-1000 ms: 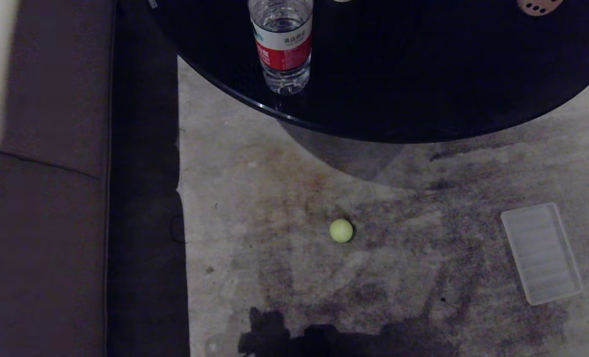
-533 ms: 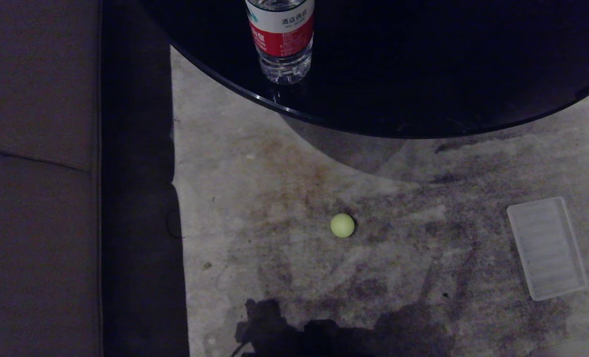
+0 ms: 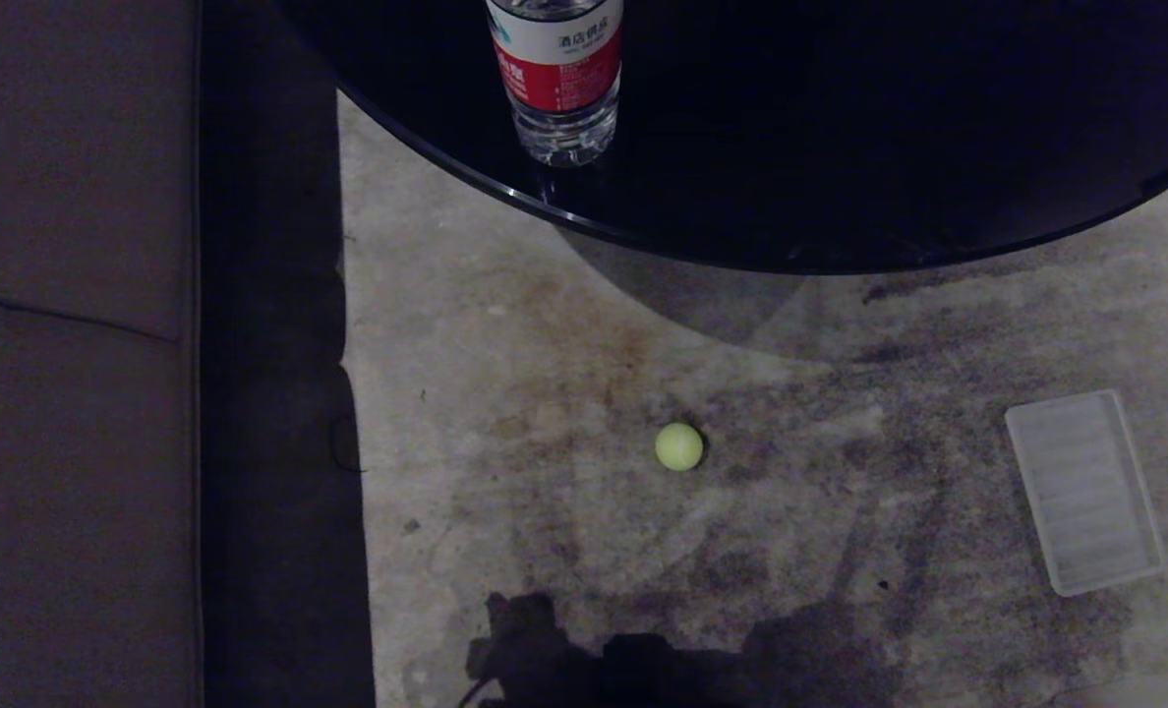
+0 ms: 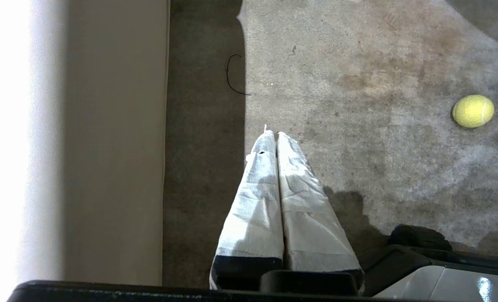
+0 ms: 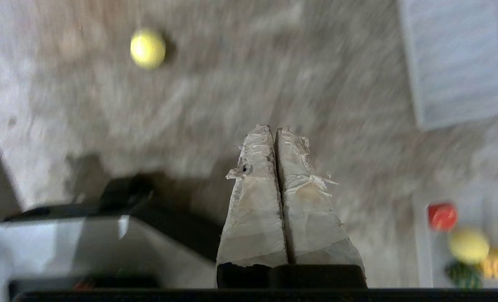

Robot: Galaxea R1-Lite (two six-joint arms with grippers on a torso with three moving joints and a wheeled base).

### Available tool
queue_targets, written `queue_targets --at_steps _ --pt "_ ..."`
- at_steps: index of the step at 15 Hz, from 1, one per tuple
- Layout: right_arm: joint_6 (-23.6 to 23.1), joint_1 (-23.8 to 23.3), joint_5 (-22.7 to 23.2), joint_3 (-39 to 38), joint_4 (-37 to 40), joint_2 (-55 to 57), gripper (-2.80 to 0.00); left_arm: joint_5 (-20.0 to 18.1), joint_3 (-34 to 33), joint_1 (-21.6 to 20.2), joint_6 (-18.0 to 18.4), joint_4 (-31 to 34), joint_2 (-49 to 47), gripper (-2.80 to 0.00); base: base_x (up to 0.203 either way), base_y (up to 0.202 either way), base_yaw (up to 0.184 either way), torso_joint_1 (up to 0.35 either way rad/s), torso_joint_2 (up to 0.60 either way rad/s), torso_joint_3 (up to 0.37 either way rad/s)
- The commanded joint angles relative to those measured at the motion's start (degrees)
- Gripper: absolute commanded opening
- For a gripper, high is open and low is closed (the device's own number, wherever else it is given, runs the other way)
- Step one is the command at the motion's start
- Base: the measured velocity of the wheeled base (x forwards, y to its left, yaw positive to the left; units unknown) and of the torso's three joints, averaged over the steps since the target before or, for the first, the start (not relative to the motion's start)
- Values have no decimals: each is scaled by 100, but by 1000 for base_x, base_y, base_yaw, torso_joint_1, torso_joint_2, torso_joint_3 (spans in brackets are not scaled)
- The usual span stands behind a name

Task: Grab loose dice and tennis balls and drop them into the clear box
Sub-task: Pick up the ball on the floor

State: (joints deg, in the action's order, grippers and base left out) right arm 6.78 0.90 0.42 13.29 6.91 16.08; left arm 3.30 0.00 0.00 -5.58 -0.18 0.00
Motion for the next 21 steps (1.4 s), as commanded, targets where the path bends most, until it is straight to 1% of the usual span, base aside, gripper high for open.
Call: queue_targets --at_steps 1,2,4,8,10,11,12,13,14,15,16,17,19,21 --pt "72 11 163 308 -154 1808 -280 4 -9 0 -4 1 0 -280 0 0 0 0 0 0" --pt "115 17 226 357 -412 2453 -280 4 -9 0 -4 1 0 -280 0 0 0 0 0 0" --pt "208 86 319 405 -1168 3740 -280 4 -9 0 -4 1 0 -280 0 0 0 0 0 0" --pt "540 315 407 460 -2947 6161 -280 4 -9 0 -4 1 -2 -280 0 0 0 0 0 0" --pt "627 389 458 506 -3942 7245 -280 4 -9 0 -4 1 0 -280 0 0 0 0 0 0" --pt "655 503 496 524 -4541 7744 -280 4 -9 0 -4 1 0 -280 0 0 0 0 0 0" --pt "686 738 523 557 -5042 8103 -280 4 -9 0 -4 1 -8 -280 0 0 0 0 0 0" --pt "716 1076 543 596 -5315 8304 -280 4 -9 0 -4 1 -8 -280 0 0 0 0 0 0" --pt "844 1369 559 640 -5461 8394 -280 4 -9 0 -4 1 0 -280 0 0 0 0 0 0" --pt "1180 1611 568 775 -5521 8435 -280 4 -9 0 -4 1 0 -280 0 0 0 0 0 0" --pt "1511 1770 572 959 -5541 8482 -280 4 -9 0 -4 1 0 -280 0 0 0 0 0 0" --pt "1625 1827 592 1068 -5557 8570 -280 4 -9 0 -4 1 0 -280 0 0 0 0 0 0" --pt "1587 1884 749 1105 -5557 8709 -280 4 -9 0 -4 1 -3 -280 0 0 0 0 0 0" --pt "1581 2088 784 1141 -5573 8770 -280 4 -9 0 -4 1 0 -280 0 0 0 0 0 0"
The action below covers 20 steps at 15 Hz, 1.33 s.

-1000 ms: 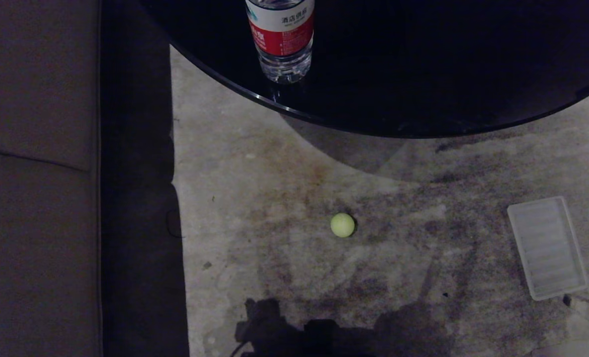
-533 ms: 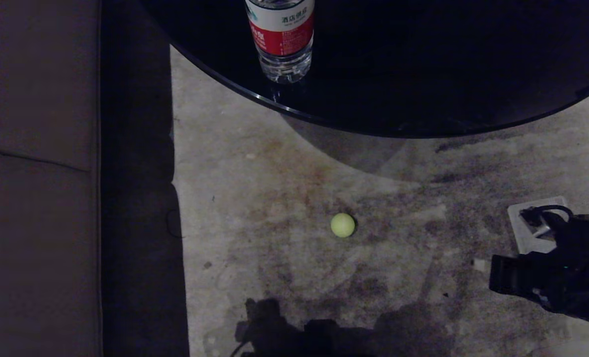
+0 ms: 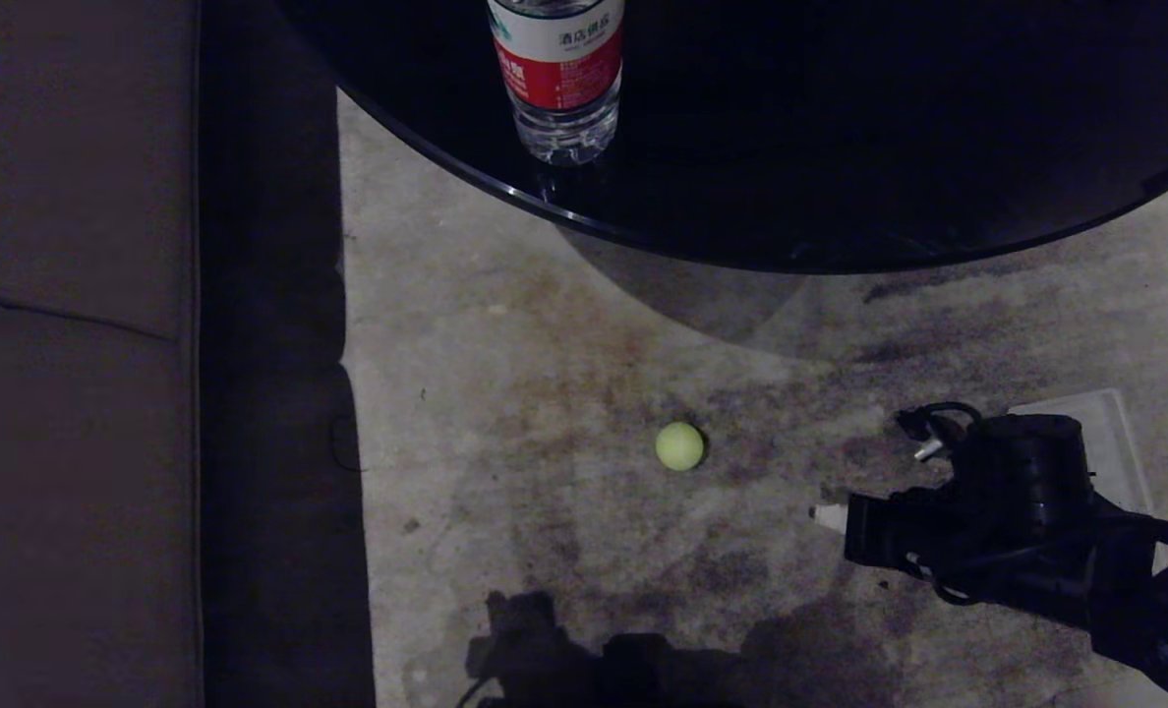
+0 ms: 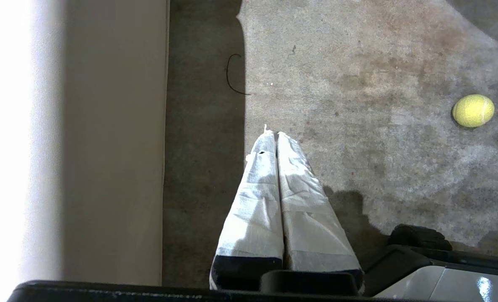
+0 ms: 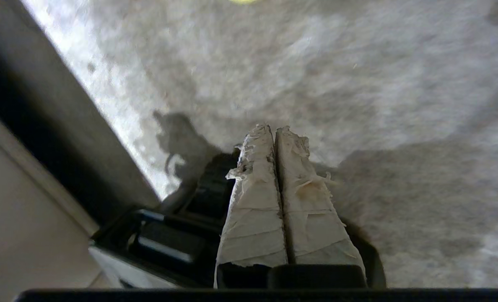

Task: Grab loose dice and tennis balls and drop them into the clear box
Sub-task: Pick up the ball on the floor

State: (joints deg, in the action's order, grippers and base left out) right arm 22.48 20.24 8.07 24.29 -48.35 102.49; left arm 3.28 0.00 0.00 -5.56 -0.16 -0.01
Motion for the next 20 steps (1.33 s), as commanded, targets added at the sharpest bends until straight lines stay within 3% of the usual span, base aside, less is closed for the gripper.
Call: queue_targets --at_steps 1,6,9,13,16,20 --pt "-1 235 19 49 -52 131 -280 6 -9 0 -7 -2 1 -280 0 0 0 0 0 0" --pt "-38 316 -34 -57 -57 -162 -280 6 -9 0 -7 -2 1 -280 0 0 0 0 0 0" --pt "-385 173 -179 -65 -51 -421 -280 6 -9 0 -7 -2 1 -280 0 0 0 0 0 0" --pt "-385 165 -670 -48 -98 -409 -280 6 -9 0 -7 -2 1 -280 0 0 0 0 0 0" --pt "-395 166 -762 -22 -148 -623 -280 6 -9 0 -7 -2 0 -280 0 0 0 0 0 0" --pt "-407 191 -1339 -109 -140 -797 -280 7 -9 0 -7 -1 1 -280 0 0 0 0 0 0"
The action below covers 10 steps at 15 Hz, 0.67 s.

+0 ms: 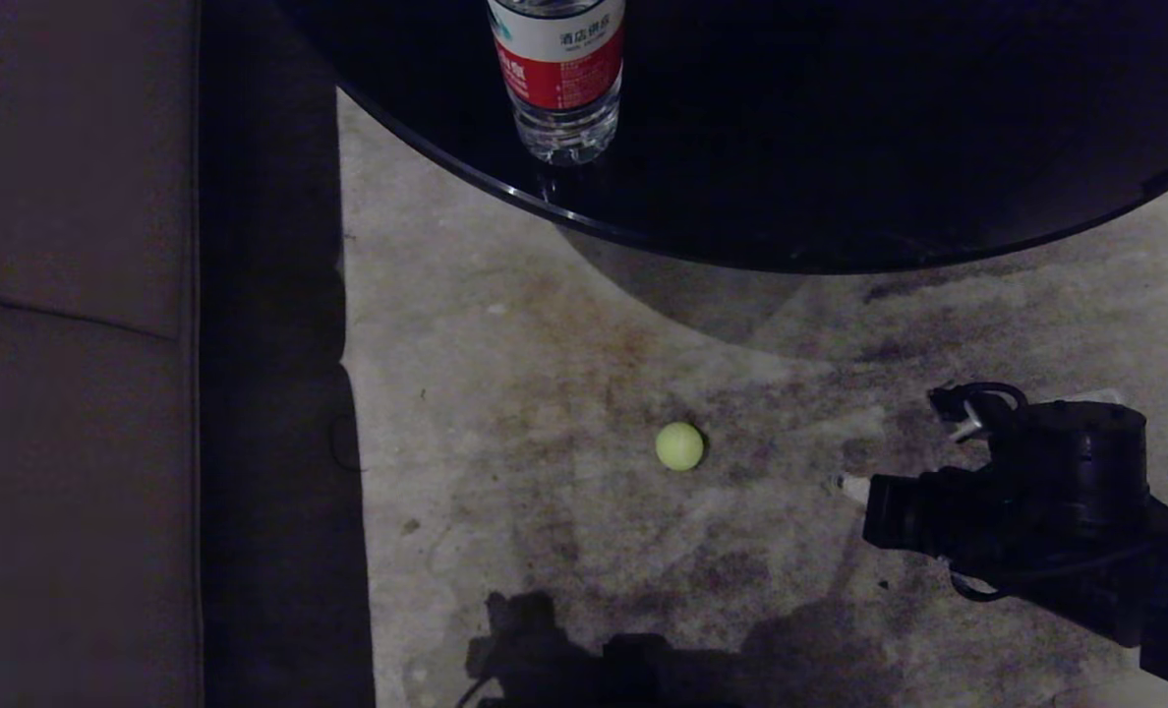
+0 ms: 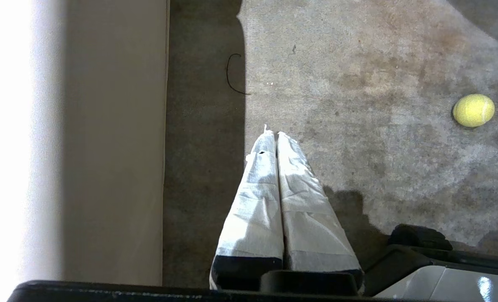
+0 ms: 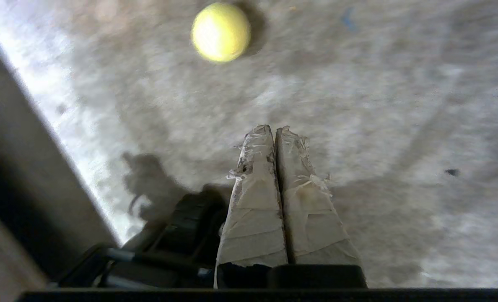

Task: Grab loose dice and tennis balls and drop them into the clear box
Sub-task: Pick up the ball on the floor

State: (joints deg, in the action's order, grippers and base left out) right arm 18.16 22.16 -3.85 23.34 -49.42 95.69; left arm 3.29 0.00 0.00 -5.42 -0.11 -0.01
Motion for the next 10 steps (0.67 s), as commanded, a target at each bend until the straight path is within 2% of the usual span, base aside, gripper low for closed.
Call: queue_targets --at_steps 1,7,10 --pt "38 -1 -212 -50 -33 -121 -280 14 -9 0 -39 -7 1 -280 0 0 0 0 0 0" --pt "56 -1 -169 22 -46 6 -280 16 -9 0 -96 -15 -6 -280 0 0 0 0 0 0" --pt "62 -1 -163 136 -350 302 -280 23 -9 0 -99 -8 1 -280 0 0 0 0 0 0"
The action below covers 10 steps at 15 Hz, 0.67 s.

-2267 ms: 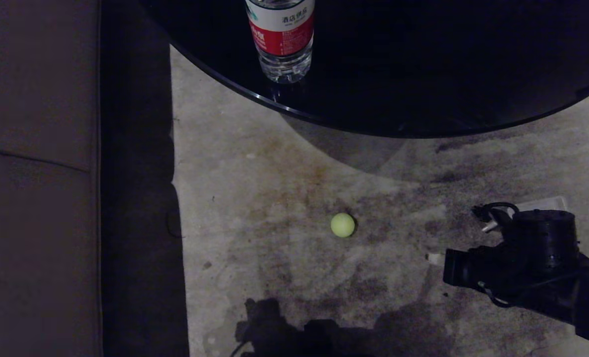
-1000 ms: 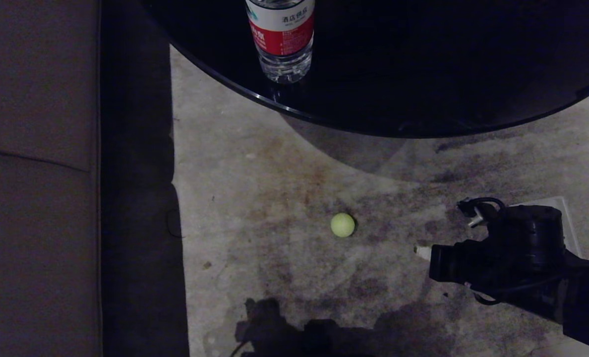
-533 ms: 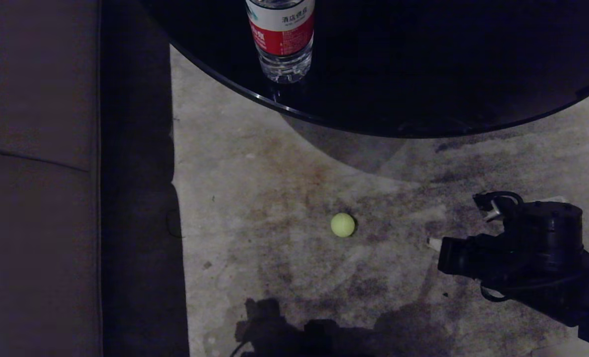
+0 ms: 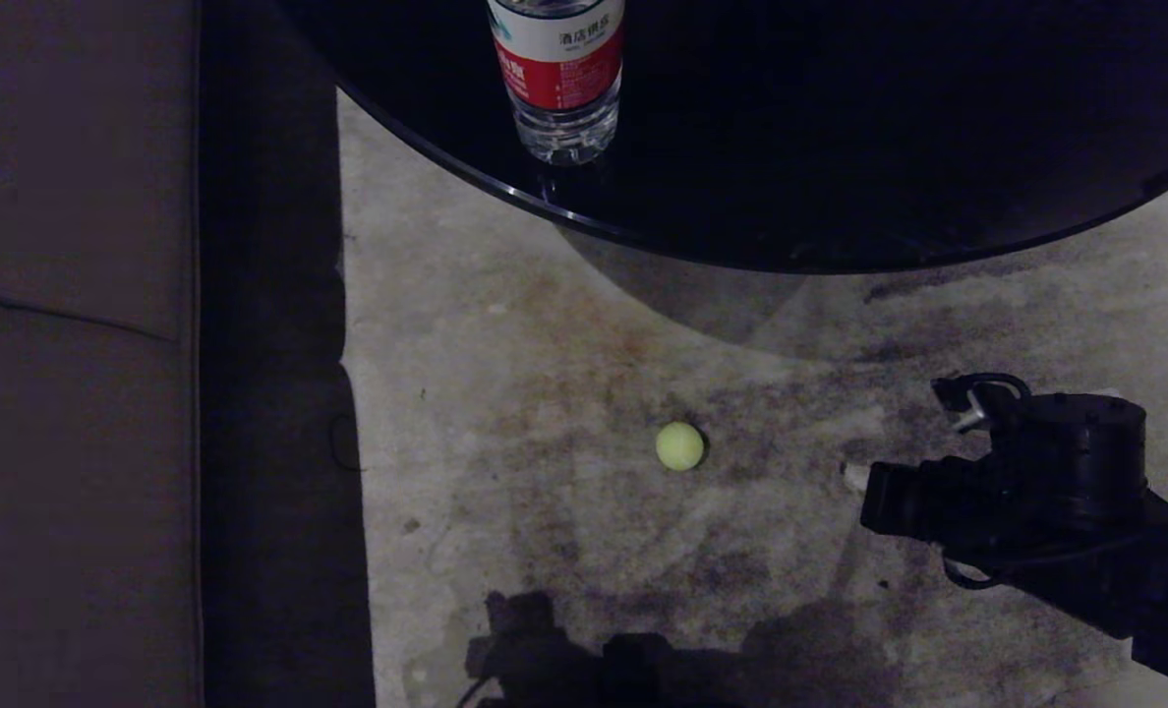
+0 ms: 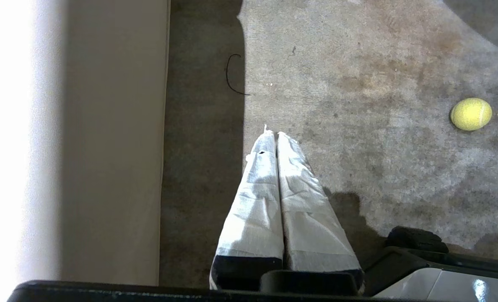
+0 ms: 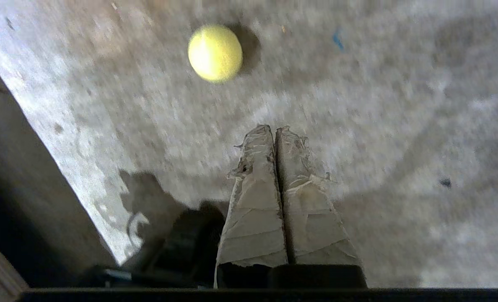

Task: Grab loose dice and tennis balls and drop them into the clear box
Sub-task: Pick up the ball on the floor

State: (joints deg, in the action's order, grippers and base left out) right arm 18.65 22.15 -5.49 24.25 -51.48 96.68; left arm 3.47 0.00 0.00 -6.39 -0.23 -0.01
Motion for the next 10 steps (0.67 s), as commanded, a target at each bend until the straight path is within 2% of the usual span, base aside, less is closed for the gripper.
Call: queue_targets --at_steps 1,4,7,10 --pt "5 6 41 92 -306 349 -280 -5 -9 0 6 -4 -8 -280 0 0 0 0 0 0" --pt "-3 70 156 270 -653 632 -280 -5 -9 0 6 -4 1 -280 0 0 0 0 0 0" --pt "-2 104 557 351 -723 760 -280 -5 -9 0 6 -4 -8 -280 0 0 0 0 0 0" --pt "5 126 591 617 -1118 1182 -280 -5 -9 0 6 -4 -6 -280 0 0 0 0 0 0"
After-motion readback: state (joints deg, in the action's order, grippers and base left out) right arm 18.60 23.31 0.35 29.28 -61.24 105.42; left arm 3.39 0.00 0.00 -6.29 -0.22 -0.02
